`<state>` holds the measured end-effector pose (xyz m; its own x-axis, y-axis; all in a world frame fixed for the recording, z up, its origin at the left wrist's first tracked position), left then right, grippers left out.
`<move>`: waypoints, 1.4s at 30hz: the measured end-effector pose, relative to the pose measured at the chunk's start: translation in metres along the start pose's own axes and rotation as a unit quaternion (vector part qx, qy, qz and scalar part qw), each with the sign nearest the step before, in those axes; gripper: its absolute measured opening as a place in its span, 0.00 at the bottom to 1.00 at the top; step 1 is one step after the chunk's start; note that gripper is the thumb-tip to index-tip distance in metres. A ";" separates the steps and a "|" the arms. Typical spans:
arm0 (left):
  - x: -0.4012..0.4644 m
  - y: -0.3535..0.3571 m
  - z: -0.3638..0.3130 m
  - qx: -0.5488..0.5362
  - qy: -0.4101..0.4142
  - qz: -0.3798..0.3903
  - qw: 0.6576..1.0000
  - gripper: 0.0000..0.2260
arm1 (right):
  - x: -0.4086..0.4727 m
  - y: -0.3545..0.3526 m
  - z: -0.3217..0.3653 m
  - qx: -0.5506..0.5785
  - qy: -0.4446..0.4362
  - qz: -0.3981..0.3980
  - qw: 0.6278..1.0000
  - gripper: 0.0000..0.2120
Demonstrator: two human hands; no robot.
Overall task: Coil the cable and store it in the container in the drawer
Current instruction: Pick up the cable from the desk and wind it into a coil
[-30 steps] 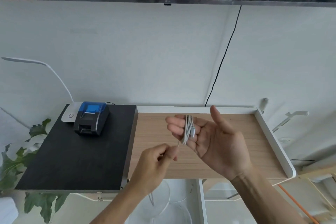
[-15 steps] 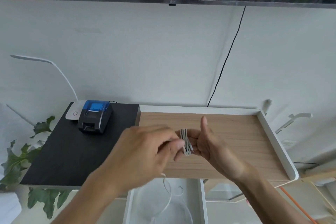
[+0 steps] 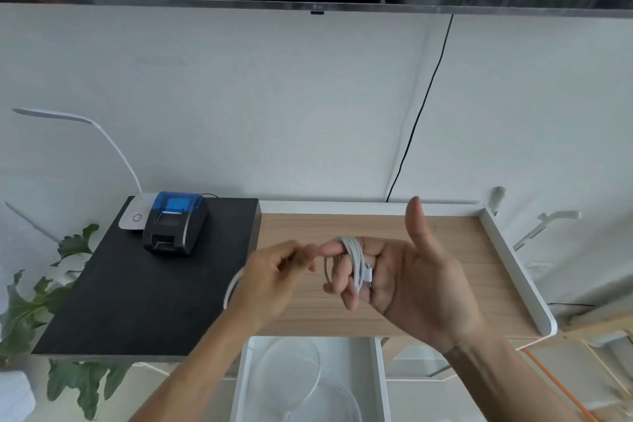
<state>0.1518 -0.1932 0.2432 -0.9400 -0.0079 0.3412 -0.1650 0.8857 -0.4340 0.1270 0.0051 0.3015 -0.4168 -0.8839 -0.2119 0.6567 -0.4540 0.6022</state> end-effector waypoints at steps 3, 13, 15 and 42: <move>-0.026 0.022 0.008 -0.039 -0.035 0.026 0.998 0.21 | -0.001 -0.005 0.006 0.087 -0.045 -0.002 0.995 0.53; -0.048 0.013 -0.065 0.075 0.116 0.132 0.982 0.19 | 0.013 -0.032 0.006 -0.066 -0.019 -0.170 0.983 0.50; -0.036 -0.002 -0.083 0.082 0.136 0.127 0.979 0.18 | 0.016 -0.033 0.001 -0.098 0.005 -0.175 0.980 0.51; -0.050 0.033 -0.022 -0.040 -0.027 0.068 0.996 0.18 | 0.005 -0.020 0.023 0.008 -0.049 -0.111 0.993 0.54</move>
<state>0.2003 -0.1531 0.2303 -0.9673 0.0920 0.2366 -0.0121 0.9143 -0.4049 0.0970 0.0122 0.3061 -0.6102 -0.7464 -0.2658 0.5317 -0.6344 0.5611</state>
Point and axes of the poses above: each hand's wrist, its own x-axis towards the middle knuckle, its own y-axis out of the palm, z = x × y, the point moved 3 cm from there along x, towards the middle knuckle, and after that the axes turned 14 degrees about y, right-handed, at the moved point
